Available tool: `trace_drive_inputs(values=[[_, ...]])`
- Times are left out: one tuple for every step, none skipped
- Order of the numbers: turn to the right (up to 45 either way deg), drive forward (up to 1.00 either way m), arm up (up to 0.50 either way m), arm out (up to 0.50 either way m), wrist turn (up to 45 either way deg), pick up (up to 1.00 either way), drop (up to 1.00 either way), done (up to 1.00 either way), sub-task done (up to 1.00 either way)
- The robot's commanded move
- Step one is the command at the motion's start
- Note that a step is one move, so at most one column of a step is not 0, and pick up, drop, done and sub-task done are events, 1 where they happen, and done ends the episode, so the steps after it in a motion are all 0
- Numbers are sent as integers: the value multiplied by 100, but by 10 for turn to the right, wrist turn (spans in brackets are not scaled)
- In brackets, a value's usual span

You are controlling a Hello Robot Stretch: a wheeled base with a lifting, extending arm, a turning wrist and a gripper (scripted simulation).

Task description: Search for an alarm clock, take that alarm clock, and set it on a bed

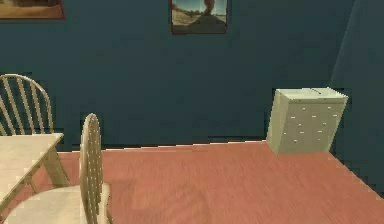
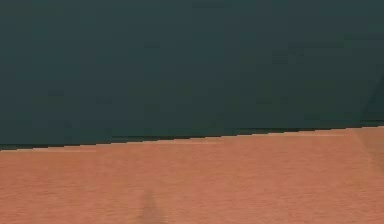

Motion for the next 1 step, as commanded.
trace_drive_inputs(values=[[-30,0,0,0,0,0,0,0,0]])
